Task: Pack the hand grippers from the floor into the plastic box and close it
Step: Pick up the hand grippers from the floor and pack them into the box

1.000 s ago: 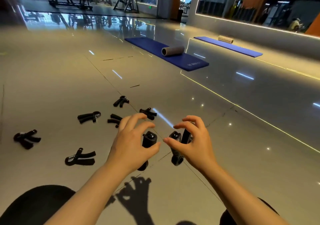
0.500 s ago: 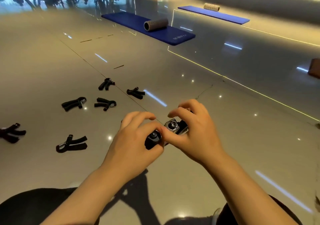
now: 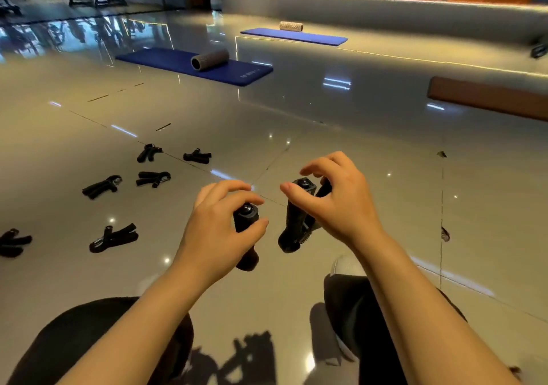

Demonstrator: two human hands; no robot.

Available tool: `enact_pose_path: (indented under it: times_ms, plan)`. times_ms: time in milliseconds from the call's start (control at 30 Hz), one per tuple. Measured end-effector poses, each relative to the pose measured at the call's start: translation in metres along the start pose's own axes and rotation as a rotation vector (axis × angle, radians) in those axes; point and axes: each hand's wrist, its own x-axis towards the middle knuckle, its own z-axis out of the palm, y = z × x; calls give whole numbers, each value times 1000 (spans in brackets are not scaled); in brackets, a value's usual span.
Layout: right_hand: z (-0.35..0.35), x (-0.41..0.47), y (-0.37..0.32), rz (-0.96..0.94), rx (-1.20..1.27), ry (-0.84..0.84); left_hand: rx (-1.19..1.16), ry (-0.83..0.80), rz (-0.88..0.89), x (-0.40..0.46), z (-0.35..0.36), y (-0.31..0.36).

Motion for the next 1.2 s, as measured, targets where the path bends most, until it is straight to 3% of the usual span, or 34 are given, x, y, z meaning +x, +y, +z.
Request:
enact_pose_path:
  times_ms: [167,300,400,567,667,900,1200]
  plan:
    - [-28,-65,4,167,-1,93,-24,10,154,-21,-30,42]
    - [-40,-116,1,211,-57,121,-58,38,100,-55,-28,45]
    - [-46,-158,-4,246,-95,109,-21,48,184,-75,-28,57]
    - [-82,-186,-44,178,-175,37,-119,77,189,-89,-34,80]
    - [-113,-189,-66,137,-175,108,-130,83,212,-90,-24,98]
    - [-172,-247,-32,310,-96,255,-192,-103,346,-94,35,163]
    - [-264,-315,53,621,-330,116,-359,-387,511,-123,149,266]
